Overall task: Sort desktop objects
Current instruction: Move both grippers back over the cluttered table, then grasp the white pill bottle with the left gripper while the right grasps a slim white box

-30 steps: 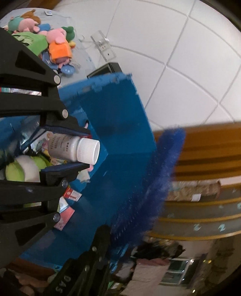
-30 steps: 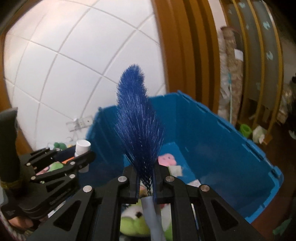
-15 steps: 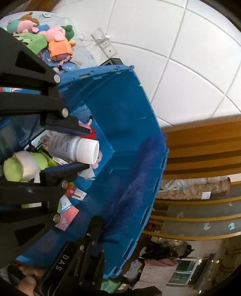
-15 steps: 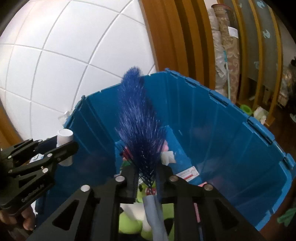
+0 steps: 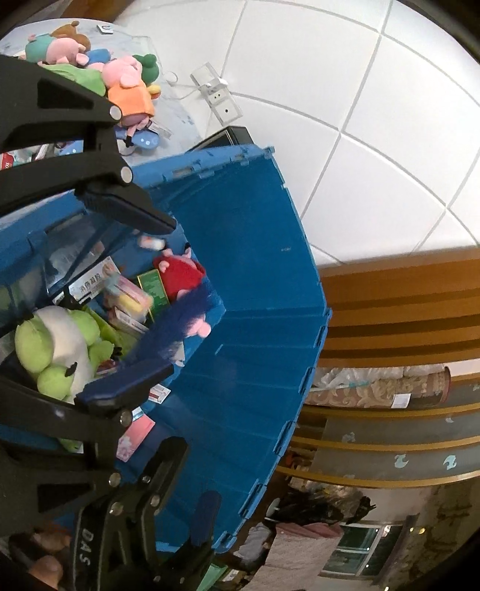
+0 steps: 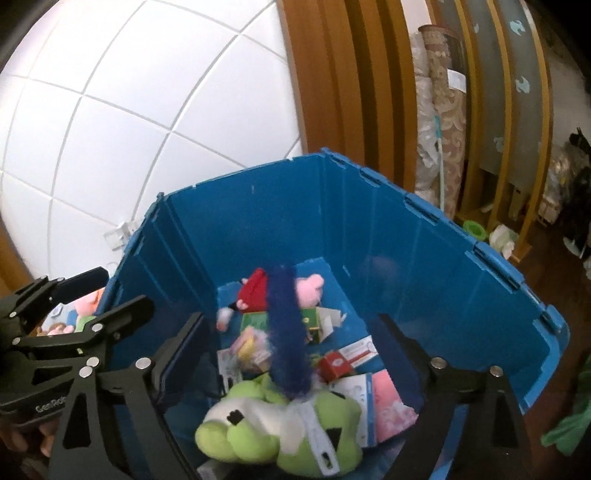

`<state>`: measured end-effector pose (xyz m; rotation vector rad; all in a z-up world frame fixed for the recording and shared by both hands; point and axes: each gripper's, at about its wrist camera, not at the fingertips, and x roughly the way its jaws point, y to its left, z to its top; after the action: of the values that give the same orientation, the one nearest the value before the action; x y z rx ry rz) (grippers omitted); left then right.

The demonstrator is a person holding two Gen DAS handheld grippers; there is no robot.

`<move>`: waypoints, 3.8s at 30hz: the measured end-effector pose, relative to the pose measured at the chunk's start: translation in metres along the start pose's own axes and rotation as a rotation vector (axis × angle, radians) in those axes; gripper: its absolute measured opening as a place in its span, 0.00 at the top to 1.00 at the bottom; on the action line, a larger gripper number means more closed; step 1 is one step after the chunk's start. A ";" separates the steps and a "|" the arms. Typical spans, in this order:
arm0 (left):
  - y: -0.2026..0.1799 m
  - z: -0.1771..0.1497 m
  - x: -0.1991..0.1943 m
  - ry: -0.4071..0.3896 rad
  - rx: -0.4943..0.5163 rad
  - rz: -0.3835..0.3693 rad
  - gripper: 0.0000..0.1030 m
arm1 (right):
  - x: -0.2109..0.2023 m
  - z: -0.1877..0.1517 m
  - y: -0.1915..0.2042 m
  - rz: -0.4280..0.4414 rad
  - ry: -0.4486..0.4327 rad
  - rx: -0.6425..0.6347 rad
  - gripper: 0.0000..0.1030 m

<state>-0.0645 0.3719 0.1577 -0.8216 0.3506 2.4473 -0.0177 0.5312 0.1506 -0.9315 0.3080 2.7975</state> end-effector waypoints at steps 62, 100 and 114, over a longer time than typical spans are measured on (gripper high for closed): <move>0.333 -0.399 0.053 0.397 -0.578 0.383 0.49 | 0.202 -0.241 0.312 0.294 0.579 -0.350 0.00; 0.282 -0.357 -0.025 0.367 -0.500 0.386 0.67 | 0.133 -0.223 0.361 0.530 0.454 -0.464 0.83; 0.308 -0.387 -0.006 0.395 -0.580 0.363 0.67 | 0.148 -0.241 0.330 0.464 0.531 -0.413 0.83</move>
<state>-0.0458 -0.0383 -0.1178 -1.6193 -0.1005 2.7516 -0.0734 0.1678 -0.0824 -1.9276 -0.0003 3.0245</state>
